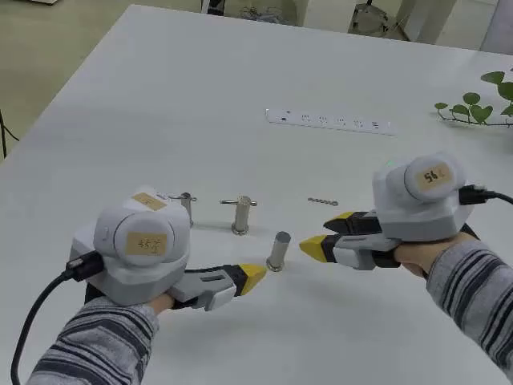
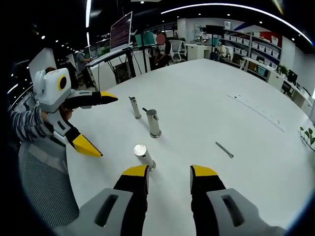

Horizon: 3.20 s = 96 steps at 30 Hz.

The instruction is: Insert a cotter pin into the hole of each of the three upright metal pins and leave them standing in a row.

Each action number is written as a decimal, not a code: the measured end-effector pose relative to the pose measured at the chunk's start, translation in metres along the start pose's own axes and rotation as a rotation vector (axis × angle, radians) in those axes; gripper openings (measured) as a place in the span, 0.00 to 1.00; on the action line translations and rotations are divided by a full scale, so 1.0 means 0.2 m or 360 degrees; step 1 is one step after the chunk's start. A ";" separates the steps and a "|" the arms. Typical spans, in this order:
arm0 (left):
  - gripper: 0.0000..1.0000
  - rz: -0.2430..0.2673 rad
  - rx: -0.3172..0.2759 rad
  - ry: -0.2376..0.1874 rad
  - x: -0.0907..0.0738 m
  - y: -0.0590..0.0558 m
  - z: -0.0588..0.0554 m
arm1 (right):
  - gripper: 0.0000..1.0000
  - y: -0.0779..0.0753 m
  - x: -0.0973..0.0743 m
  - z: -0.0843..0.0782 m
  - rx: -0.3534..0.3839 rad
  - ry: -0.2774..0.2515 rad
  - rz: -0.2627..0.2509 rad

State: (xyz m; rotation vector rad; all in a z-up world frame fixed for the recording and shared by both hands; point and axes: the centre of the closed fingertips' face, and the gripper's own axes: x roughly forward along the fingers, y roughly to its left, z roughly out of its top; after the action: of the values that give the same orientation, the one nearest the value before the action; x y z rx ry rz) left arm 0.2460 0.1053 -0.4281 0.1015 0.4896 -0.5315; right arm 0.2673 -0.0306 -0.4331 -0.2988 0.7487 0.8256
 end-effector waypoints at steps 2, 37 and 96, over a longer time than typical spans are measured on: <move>0.98 0.0004 -0.0004 0.0001 0.00 0.01 0.00 | 0.30 -0.03 0.00 -0.01 -0.0001 0.0025 0.0008; 0.98 0.0010 -0.0096 -0.0017 -0.01 0.05 -0.01 | 0.17 -0.48 0.24 -0.02 -0.0414 0.0460 0.0198; 0.97 0.0003 -0.0081 0.0029 -0.09 0.05 -0.01 | 0.00 -0.45 0.11 0.08 -0.0650 0.0391 0.0049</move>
State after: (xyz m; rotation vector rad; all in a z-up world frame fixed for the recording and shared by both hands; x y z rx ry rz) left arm 0.2359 0.1231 -0.4220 0.0583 0.5201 -0.5163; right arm 0.3527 -0.0693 -0.4415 -0.7661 0.8104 0.9802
